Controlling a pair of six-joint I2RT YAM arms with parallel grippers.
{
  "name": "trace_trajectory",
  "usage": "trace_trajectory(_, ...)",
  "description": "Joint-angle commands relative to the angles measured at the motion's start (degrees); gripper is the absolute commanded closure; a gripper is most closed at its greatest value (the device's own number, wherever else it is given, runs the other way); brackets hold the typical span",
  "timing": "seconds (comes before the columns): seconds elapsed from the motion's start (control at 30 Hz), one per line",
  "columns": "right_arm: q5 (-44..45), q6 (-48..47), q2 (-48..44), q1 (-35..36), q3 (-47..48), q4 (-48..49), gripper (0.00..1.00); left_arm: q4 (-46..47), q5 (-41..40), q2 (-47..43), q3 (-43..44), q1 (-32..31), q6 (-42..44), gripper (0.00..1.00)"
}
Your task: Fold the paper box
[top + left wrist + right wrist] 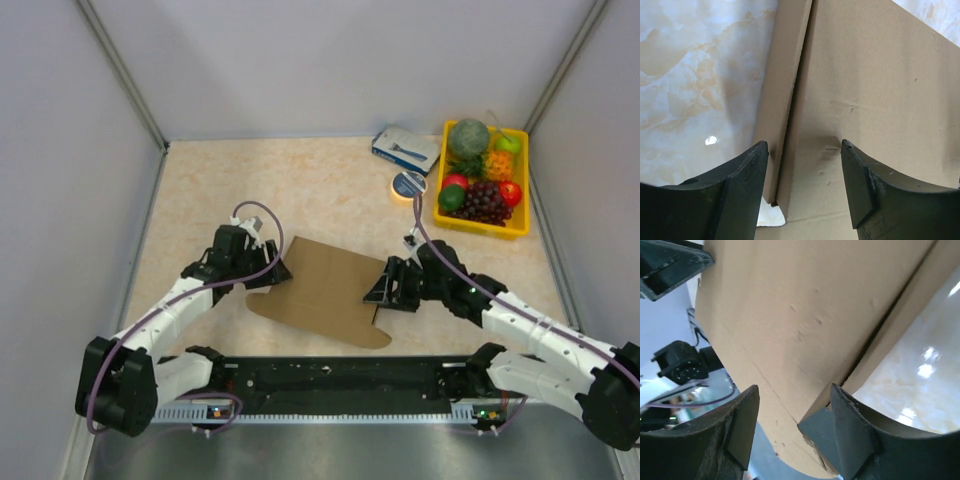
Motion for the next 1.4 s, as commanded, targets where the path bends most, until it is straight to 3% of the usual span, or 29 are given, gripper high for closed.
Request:
trace_trajectory(0.0,8.34,-20.27,-0.66,-0.29,10.74,-17.29,0.40,-1.23,-0.91,-3.29,-0.99,-0.22,-0.32,0.35)
trace_trajectory(0.17,5.96,-21.61,-3.65,0.15,9.45,-18.46,0.26,0.44,-0.73,-4.27,-3.10,-0.22,-1.55,0.38)
trace_trajectory(0.3,0.64,-17.76,-3.84,-1.07,2.24,-8.91,0.23,0.36,-0.64,-3.91,-5.03,-0.22,-1.55,0.34)
trace_trajectory(0.33,-0.53,-15.05,-3.22,-1.16,0.57,-1.48,0.30,1.40,-0.56,-3.91,-5.56,-0.22,-1.73,0.34)
trace_trajectory(0.47,-1.95,-13.88,1.43,-1.16,-5.32,7.73,0.38,3.52,-0.91,-3.39,-8.11,-0.22,-3.31,0.42)
trace_trajectory(0.53,1.12,-14.66,2.58,-2.56,-7.69,8.09,0.43,4.13,-1.78,-3.56,-9.34,-0.22,-4.10,0.47)
trace_trajectory(0.6,4.10,-15.37,2.76,-3.71,-8.32,5.99,0.54,3.26,-3.97,-4.26,-9.52,-0.22,-4.10,0.55)
trace_trajectory(0.63,5.43,-17.02,1.98,-3.80,-7.02,3.80,0.63,2.74,-4.42,-4.87,-9.35,-0.22,-3.76,0.55)
trace_trajectory(0.67,6.22,-17.56,1.53,-3.63,-6.40,1.43,0.64,1.60,-4.60,-6.10,-8.91,-0.22,-3.49,0.54)
trace_trajectory(0.7,5.88,-18.09,0.92,-3.71,-5.69,0.63,0.62,1.41,-4.25,-6.72,-8.03,-0.22,-2.88,0.42)
trace_trajectory(0.77,4.22,-19.41,-1.36,-3.63,-3.15,-0.17,0.57,1.15,-1.88,-7.60,-6.80,-0.22,-2.43,0.30)
trace_trajectory(0.8,2.38,-19.41,-2.16,-3.63,-2.53,-0.09,0.48,0.54,-1.79,-7.60,-5.75,-0.22,-2.43,0.26)
trace_trajectory(0.9,-0.96,-18.54,-2.08,-3.71,-1.73,3.67,0.34,0.97,-2.83,-6.21,-5.48,-0.22,-2.26,0.24)
trace_trajectory(1.0,-3.51,-17.40,3.44,-3.71,-4.27,10.60,0.34,2.63,-1.97,-2.95,-7.23,-0.22,-3.13,0.33)
trace_trajectory(1.03,-3.35,-17.48,4.94,-3.71,-5.41,11.33,0.35,4.73,-1.18,-2.16,-7.93,-0.22,-3.57,0.40)
trace_trajectory(1.07,-2.57,-18.00,7.39,-3.71,-5.68,11.43,0.39,5.53,0.22,-1.55,-9.16,-0.22,-4.36,0.54)
trace_trajectory(1.1,0.57,-19.14,7.85,-3.71,-5.60,8.30,0.49,5.72,0.06,-1.80,-9.52,-0.22,-4.63,0.60)
trace_trajectory(1.17,4.63,-21.25,7.77,-3.02,-2.97,3.28,0.53,4.49,-1.86,-3.81,-9.43,-0.22,-4.20,0.65)
trace_trajectory(1.23,11.83,-24.59,5.06,1.09,2.54,-5.21,0.49,1.43,-3.01,-5.75,-8.38,-0.22,-3.41,0.61)
trace_trajectory(1.27,14.46,-25.47,4.17,2.69,4.84,-7.79,0.46,-0.24,-3.54,-7.59,-6.46,-0.22,-2.44,0.49)
trace_trajectory(1.37,23.96,-29.42,2.23,8.57,15.38,-18.87,0.35,-6.73,-8.01,-11.80,-1.63,-0.04,-0.86,0.34)
